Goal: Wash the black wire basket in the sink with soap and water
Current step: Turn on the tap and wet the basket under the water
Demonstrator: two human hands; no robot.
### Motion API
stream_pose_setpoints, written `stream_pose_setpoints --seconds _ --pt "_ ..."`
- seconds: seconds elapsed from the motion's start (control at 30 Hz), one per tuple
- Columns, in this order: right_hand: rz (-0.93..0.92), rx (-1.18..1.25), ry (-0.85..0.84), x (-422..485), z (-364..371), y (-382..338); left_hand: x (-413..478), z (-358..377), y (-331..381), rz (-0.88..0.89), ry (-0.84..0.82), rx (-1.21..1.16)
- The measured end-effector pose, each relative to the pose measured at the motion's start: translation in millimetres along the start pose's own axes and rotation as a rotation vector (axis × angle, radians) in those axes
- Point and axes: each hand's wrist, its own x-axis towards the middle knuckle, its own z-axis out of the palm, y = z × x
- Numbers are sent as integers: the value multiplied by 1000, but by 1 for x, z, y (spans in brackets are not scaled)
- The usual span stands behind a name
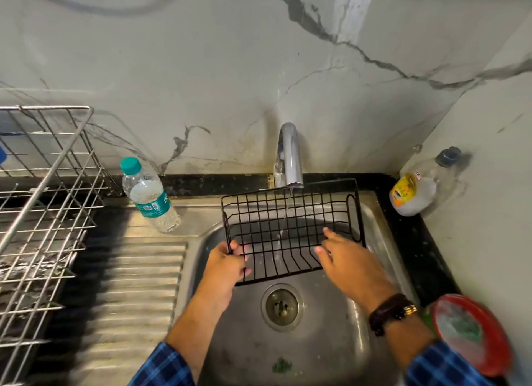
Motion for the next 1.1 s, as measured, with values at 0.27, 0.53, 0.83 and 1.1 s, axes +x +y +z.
stream_pose_setpoints --seconds 0.27,0.53,0.83,1.1 --pt "-81 53 -392 -13 1 -30 2 -14 13 -19 157 -23" --pt "-103 532 336 -96 -4 22 -31 -55 4 -158 69 153" --pt "644 231 300 -128 18 138 -46 -32 14 -191 -36 212" --pt "610 223 232 -136 17 137 -53 -35 26 -160 -49 159"
